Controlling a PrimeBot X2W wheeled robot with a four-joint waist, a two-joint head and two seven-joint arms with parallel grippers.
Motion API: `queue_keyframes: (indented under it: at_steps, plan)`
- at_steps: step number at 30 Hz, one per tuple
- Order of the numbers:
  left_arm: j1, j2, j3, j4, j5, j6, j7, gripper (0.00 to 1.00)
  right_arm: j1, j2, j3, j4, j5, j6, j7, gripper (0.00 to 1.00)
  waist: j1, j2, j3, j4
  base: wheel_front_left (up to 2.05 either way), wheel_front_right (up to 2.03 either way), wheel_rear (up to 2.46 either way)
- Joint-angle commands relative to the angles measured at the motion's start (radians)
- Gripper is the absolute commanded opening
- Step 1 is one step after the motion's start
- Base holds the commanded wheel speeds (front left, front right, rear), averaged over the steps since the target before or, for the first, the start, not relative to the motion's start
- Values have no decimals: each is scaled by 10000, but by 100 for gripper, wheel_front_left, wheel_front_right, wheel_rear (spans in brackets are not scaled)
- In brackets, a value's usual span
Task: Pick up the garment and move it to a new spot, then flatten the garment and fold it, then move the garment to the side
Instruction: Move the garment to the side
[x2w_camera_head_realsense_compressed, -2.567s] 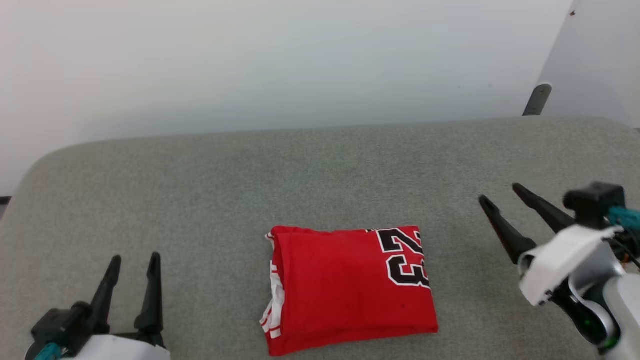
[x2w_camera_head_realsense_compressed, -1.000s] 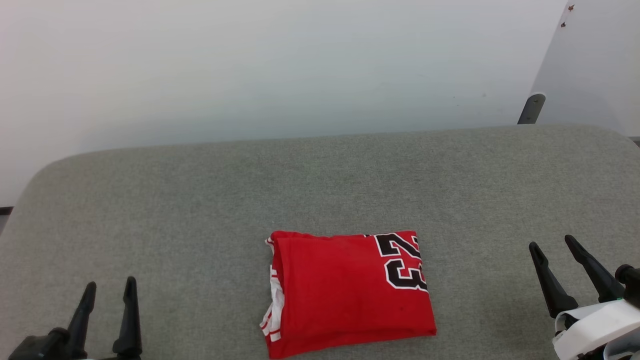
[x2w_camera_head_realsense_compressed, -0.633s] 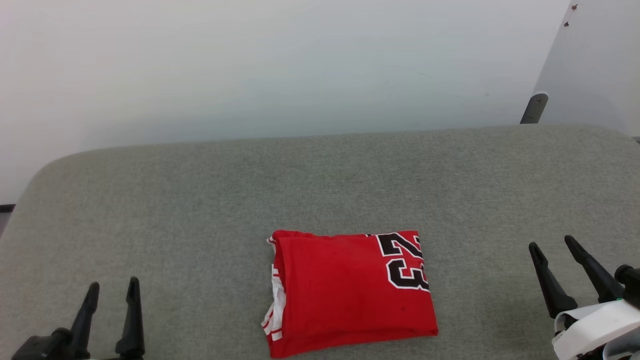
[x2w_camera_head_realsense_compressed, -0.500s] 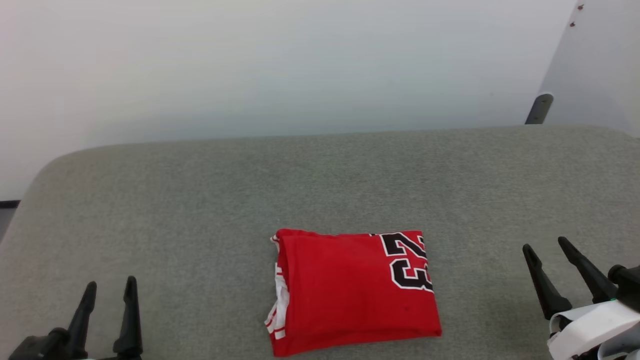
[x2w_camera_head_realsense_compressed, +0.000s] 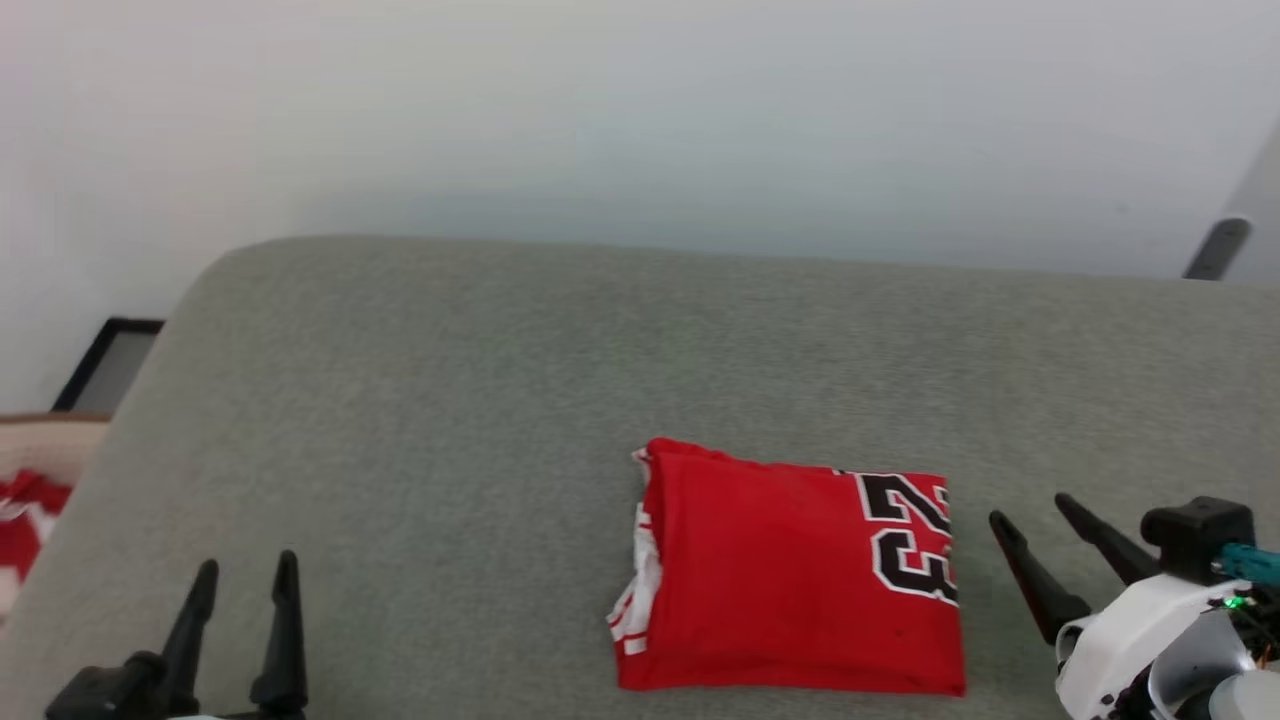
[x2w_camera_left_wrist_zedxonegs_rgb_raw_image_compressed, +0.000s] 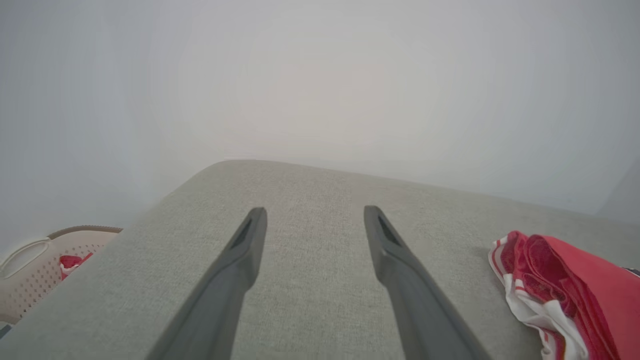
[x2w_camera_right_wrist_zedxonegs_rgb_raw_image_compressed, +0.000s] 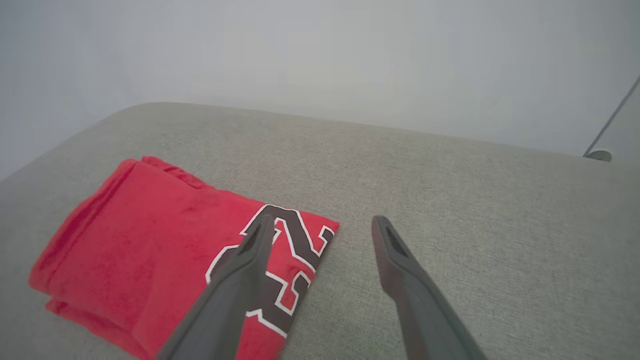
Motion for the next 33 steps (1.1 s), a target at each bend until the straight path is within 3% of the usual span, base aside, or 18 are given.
queue_keyframes:
  at_steps: [1, 9, 21, 22, 23, 24, 33]
  plan:
    - [-84, -17, -3, 20, 19, -29, 4, 100, -45, -30, 63, 64, 42, -8, 97, 100, 0, 0, 214, 492, 0, 0, 0]
    - [-311, -163, -240, 115, -72, -30, 4, 100, -265, -31, 115, 809, 245, -8, 1653, 100, 0, 0, 639, 1085, 0, 0, 0]
    - [-733, -458, -481, 300, -67, -30, 4, 100, -712, 499, 107, 1991, 499, -8, 4050, 100, 0, 0, 1071, 1303, 0, 0, 0]
    - [-754, -470, -504, 310, -81, -30, 4, 100, -738, 542, 144, 2085, 513, -9, 4293, 94, 0, 0, 1081, 1307, 0, 0, 0]
    - [-762, -476, -509, 320, -84, -30, 4, 100, -785, 577, 142, 2116, 501, -9, 4417, 35, 0, 0, 1096, 1309, 0, 0, 0]
    - [-784, -482, -525, 333, -87, -30, 4, 100, -846, 587, 202, 2090, 460, -9, 4528, 0, 0, 0, 1109, 1311, 0, 0, 0]
    - [-989, -392, -585, 331, -62, -31, 4, 100, -1621, -46, 77, 1294, 105, -12, 4846, 0, 0, 0, 1172, 976, 0, 0, 0]
